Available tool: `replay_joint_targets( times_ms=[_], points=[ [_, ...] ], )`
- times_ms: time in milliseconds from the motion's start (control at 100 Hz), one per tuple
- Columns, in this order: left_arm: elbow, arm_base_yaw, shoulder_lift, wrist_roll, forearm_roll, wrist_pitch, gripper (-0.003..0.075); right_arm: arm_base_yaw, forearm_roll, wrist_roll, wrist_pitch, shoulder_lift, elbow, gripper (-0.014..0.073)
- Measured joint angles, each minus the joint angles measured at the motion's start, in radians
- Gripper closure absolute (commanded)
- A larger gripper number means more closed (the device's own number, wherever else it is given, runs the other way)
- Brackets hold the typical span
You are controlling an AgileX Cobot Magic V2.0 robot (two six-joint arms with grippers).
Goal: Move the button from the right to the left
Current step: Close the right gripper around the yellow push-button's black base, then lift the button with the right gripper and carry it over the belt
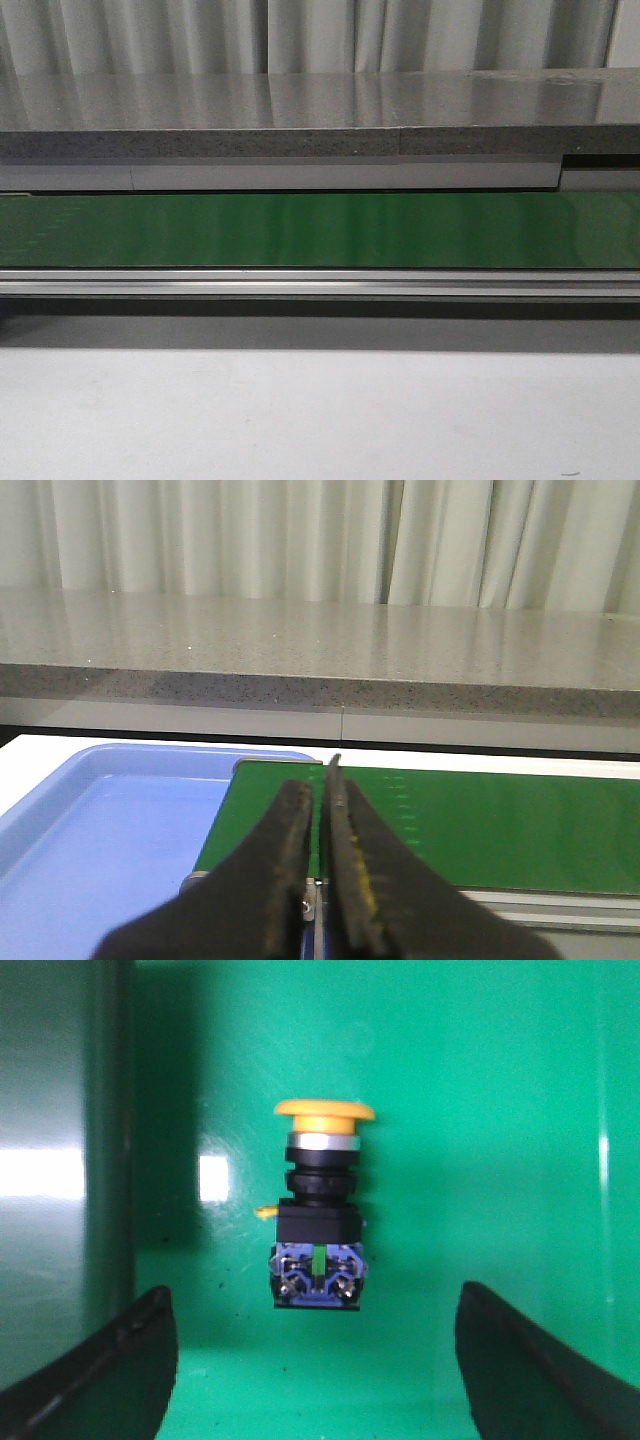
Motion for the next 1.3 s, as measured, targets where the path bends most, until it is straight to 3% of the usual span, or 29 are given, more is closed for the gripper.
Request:
replay_joint_targets(
  times_ms=[570, 1000, 1070, 1230, 1300],
  points=[
    [0.0, 0.0, 0.0, 0.0, 0.0, 0.0, 0.0715, -0.002, 0.0, -0.052, -0.127, 0.146, -0.012, 0.0053],
    [0.0, 0.0, 0.0, 0.0, 0.0, 0.0, 0.0715, -0.002, 0.006, -0.058, -0.124, 0.243, -0.067, 0.0062],
    [0.0, 0.0, 0.0, 0.0, 0.0, 0.0, 0.0715, -0.002, 0.011, -0.059, -0.121, 0.259, -0.074, 0.0111],
    [0.0, 0.0, 0.0, 0.0, 0.0, 0.0, 0.0715, -0.002, 0.039, -0.059, -0.106, 0.269, -0.078, 0.0317],
    [0.0, 0.0, 0.0, 0.0, 0.0, 0.0, 0.0715, -0.002, 0.043, -0.061, -0.106, 0.269, -0.08, 0.0347]
  ],
)
